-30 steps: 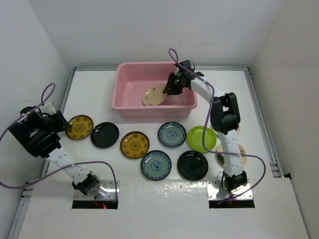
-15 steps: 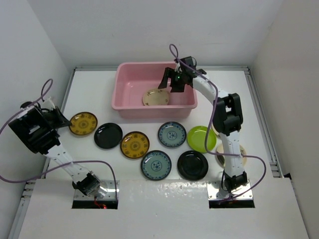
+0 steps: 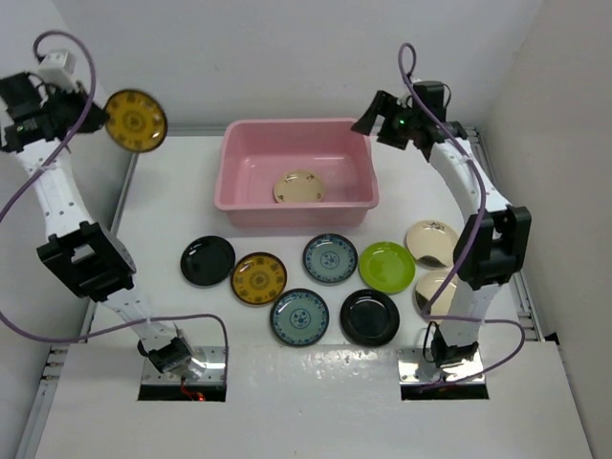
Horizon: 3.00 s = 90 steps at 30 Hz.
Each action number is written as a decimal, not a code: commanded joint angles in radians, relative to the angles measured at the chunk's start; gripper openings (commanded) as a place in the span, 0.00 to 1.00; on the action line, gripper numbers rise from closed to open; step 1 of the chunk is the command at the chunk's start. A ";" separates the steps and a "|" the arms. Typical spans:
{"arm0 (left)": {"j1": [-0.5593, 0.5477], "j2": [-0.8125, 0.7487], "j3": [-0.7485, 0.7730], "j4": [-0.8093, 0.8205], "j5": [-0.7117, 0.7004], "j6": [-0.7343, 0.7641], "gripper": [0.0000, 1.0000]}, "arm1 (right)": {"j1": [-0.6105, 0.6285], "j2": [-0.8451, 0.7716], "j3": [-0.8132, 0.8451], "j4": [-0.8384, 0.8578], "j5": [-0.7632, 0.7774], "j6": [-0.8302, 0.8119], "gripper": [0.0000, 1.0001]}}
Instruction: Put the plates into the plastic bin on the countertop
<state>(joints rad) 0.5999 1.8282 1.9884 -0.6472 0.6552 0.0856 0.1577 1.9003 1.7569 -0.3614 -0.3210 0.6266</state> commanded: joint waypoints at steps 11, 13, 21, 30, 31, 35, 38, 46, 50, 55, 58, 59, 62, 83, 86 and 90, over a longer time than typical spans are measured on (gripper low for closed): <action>-0.606 0.296 0.297 -0.016 0.011 -0.156 0.00 | -0.308 -0.121 -0.313 -0.091 0.128 0.085 0.88; -0.633 0.354 0.297 0.027 0.024 -0.199 0.00 | -0.333 -0.110 -0.289 -0.137 0.132 0.074 0.88; -0.718 0.434 0.231 0.067 0.057 -0.175 0.00 | -0.372 -0.073 -0.217 -0.318 0.142 0.004 0.88; -0.775 0.491 0.113 0.089 0.020 -0.113 0.25 | -0.472 -0.190 -0.402 -0.362 0.175 0.056 0.90; -0.775 0.500 0.099 0.106 0.011 -0.113 0.30 | -0.478 -0.198 -0.422 -0.373 0.192 0.061 0.90; -0.775 0.500 0.086 0.138 -0.023 -0.110 0.45 | -0.526 -0.234 -0.565 -0.375 0.207 0.044 0.88; -0.775 0.500 0.125 0.138 -0.041 -0.083 0.52 | -0.547 -0.210 -0.611 -0.405 0.253 0.004 0.83; -0.756 0.477 0.262 0.138 -0.062 -0.093 0.54 | -0.598 -0.153 -0.743 -0.309 0.257 0.004 0.74; -0.724 0.428 0.262 0.138 -0.106 -0.081 0.55 | -0.610 -0.110 -0.763 -0.245 0.214 -0.002 0.70; -0.684 0.373 0.253 0.138 -0.126 -0.060 0.57 | -0.626 -0.078 -0.757 -0.162 0.171 0.001 0.40; -0.648 0.361 0.244 0.138 -0.137 -0.060 0.57 | -0.635 -0.061 -0.740 -0.149 0.171 0.007 0.18; -0.629 0.350 0.234 0.138 -0.137 -0.070 0.57 | -0.638 -0.058 -0.732 -0.149 0.169 0.001 0.11; -0.606 0.339 0.234 0.138 -0.137 -0.070 0.57 | -0.632 -0.041 -0.642 -0.175 0.169 -0.008 0.00; -0.381 0.211 0.120 0.147 -0.028 0.009 0.63 | -0.034 -0.320 -0.222 0.223 0.791 0.173 0.00; -0.297 0.143 -0.009 0.121 0.071 0.097 0.66 | 0.016 -0.229 -0.112 0.179 0.417 0.000 0.00; -0.236 0.073 -0.175 0.029 0.092 0.305 0.67 | 0.060 0.119 0.267 -0.191 -0.046 -0.071 0.00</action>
<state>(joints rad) 0.3298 1.9839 1.8904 -0.5480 0.6731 0.2165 0.1780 1.8439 1.8824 -0.3298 0.0158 0.6926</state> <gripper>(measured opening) 0.668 0.020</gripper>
